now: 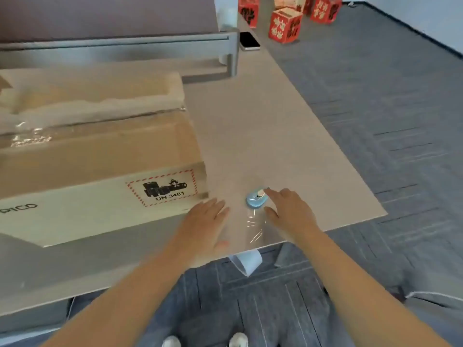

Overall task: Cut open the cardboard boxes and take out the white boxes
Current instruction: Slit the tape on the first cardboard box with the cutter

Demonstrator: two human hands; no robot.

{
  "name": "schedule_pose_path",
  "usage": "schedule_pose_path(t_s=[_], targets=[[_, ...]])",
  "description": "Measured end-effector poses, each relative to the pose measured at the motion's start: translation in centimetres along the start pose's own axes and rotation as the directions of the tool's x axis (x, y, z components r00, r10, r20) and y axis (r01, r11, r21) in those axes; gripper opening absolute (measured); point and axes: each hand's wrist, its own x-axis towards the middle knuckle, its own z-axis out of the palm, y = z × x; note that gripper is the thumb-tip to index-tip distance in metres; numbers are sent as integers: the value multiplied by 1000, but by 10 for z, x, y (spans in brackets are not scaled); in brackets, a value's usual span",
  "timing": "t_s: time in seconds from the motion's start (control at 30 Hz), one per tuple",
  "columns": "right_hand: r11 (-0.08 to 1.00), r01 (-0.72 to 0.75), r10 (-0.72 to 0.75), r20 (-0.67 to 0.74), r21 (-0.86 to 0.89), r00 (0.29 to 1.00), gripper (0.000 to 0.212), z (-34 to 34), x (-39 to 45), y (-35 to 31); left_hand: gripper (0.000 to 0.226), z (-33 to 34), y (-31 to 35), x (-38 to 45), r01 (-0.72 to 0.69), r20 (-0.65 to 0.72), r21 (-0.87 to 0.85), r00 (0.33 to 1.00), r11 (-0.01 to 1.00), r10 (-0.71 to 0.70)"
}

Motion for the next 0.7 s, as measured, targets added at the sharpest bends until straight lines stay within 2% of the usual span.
schedule_pose_path(t_s=[0.07, 0.23, 0.33, 0.43, 0.5, 0.57, 0.63, 0.7], targets=[[999, 12, -12, -24, -35, 1000, 49, 6, 13, -1, 69, 7, -4, 1, 79, 143, -20, 987, 997, -76], [987, 14, -16, -12, -158, 1000, 48, 23, 28, -6, 71, 22, -13, -2, 119, 113, -58, 987, 991, -111], [994, 28, -34, -55, -108, 998, 44, 26, 24, -4, 71, 23, -13, -3, 100, 86, -44, 992, 994, -96], [991, 45, -29, -121, 126, 992, 40, 33, 22, -2, 70, 23, -10, -5, 109, 101, -56, 990, 992, -103], [939, 37, 16, -152, 341, 988, 44, 35, 22, -2, 69, 21, -9, -8, 101, 102, -56, 990, 993, -95], [843, -20, 111, -137, 537, 984, 50, 33, 21, -4, 67, 18, -5, -11, 79, 91, -52, 993, 996, -74], [682, -88, 217, -86, 726, 973, 54, 27, 17, -7, 67, 12, -2, -13, 61, 80, -52, 995, 997, -57], [551, -114, 268, -47, 827, 962, 52, 18, 13, -8, 66, 3, 1, -15, 38, 52, -54, 998, 998, -35]])
